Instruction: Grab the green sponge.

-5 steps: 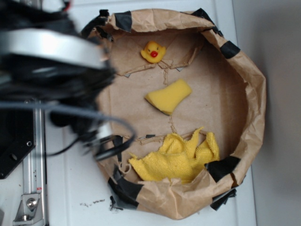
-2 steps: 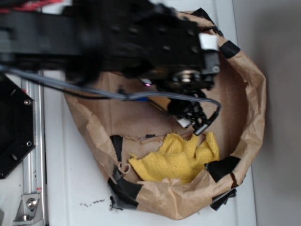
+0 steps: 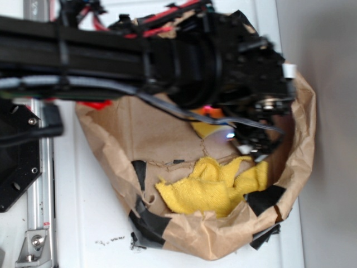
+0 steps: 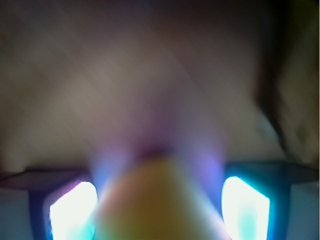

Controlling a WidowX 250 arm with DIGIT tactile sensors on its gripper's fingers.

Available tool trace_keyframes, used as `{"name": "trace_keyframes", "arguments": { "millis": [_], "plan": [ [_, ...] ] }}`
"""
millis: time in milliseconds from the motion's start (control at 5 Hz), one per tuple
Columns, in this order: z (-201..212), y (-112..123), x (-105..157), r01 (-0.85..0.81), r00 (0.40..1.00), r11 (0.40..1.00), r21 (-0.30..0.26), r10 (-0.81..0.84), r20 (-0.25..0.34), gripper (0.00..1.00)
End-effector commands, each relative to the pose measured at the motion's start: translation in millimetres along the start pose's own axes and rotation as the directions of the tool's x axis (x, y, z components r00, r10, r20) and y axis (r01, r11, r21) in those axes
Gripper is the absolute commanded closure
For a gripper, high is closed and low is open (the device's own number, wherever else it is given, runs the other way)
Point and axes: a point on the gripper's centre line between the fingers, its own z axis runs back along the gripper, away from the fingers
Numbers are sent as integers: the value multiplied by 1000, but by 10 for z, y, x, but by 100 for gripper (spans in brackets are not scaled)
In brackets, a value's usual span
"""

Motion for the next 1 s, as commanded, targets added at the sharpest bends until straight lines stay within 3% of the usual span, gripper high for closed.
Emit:
{"name": "trace_keyframes", "arguments": {
  "millis": [0,200,600,800],
  "plan": [
    [301,44,-31,194,981,981,-31,-194,4,100],
    [789,128,-96,304,950,950,-71,-297,93,100],
    [1688,217,-185,423,892,905,-32,-410,191,100],
    [1504,228,-192,635,764,773,-19,-623,168,0]
  ]
}}
